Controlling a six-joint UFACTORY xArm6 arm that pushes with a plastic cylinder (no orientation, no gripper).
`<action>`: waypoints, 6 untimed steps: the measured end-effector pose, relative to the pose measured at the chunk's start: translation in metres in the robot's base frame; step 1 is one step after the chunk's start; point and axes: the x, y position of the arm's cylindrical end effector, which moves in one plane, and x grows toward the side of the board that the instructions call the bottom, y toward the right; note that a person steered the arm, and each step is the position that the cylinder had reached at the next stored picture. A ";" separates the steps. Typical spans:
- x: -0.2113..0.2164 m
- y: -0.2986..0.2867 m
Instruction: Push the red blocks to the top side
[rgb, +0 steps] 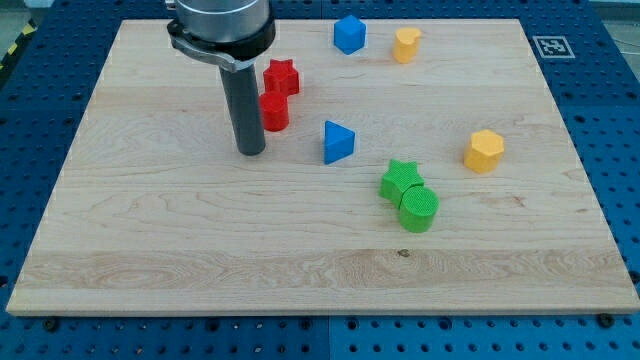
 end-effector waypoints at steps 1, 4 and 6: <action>-0.003 0.002; -0.077 0.002; -0.080 0.002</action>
